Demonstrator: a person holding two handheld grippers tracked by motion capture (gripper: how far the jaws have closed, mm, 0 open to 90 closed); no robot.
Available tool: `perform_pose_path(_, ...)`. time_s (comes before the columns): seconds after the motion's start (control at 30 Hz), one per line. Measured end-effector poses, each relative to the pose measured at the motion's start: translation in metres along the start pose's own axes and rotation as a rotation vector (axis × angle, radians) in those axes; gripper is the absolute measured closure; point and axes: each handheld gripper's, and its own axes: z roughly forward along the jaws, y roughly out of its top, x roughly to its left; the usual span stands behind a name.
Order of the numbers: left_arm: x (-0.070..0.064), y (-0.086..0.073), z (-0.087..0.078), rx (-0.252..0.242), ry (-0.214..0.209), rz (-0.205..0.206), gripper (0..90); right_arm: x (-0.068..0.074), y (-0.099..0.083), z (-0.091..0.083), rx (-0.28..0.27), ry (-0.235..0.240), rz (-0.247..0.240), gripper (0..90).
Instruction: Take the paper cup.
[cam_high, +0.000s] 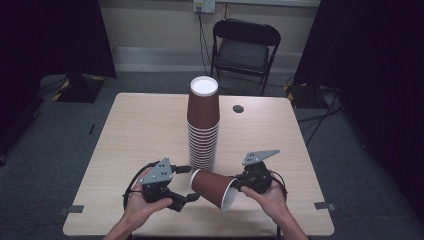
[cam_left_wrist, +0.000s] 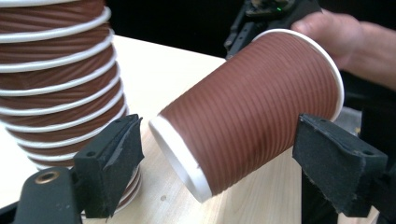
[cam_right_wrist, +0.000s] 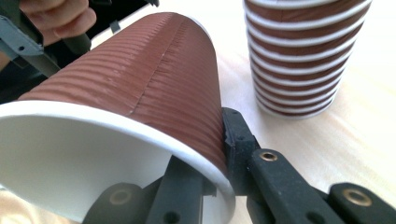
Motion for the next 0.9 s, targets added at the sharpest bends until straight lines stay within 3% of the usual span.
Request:
perform_pose_path(0.1,-0.003,-0.001,0.003,0.028,-0.006,0.042,15.7,-0.001,0.000,0.003,0.034,0.012,0.006,86.2)
perform_pose_path(0.13,-0.003,-0.002,0.005,0.029,-0.029,0.038,15.7,-0.001,0.000,0.004,0.056,0.021,0.009,86.1)
perform_pose_path(0.33,-0.005,-0.006,0.010,0.048,-0.044,0.053,15.6,-0.001,0.001,0.005,0.092,0.038,0.022,86.2)
perform_pose_path(0.4,-0.006,-0.007,0.013,0.077,-0.056,0.099,15.7,-0.002,0.001,0.006,0.119,0.039,0.038,86.2)
perform_pose_path(0.6,-0.012,-0.008,0.019,0.113,-0.094,0.169,16.1,-0.005,0.000,0.010,0.170,0.058,0.067,86.2)
perform_pose_path(0.67,-0.015,-0.009,0.022,0.123,-0.083,0.204,15.0,-0.005,0.001,0.011,0.189,0.063,0.069,86.2)
perform_pose_path(0.8,-0.018,-0.009,0.028,0.125,-0.068,0.223,15.8,-0.005,0.004,0.014,0.224,0.071,0.093,86.2)
perform_pose_path(0.9,-0.023,-0.011,0.032,0.142,-0.060,0.269,14.6,0.000,0.012,0.013,0.280,0.061,0.080,86.2)
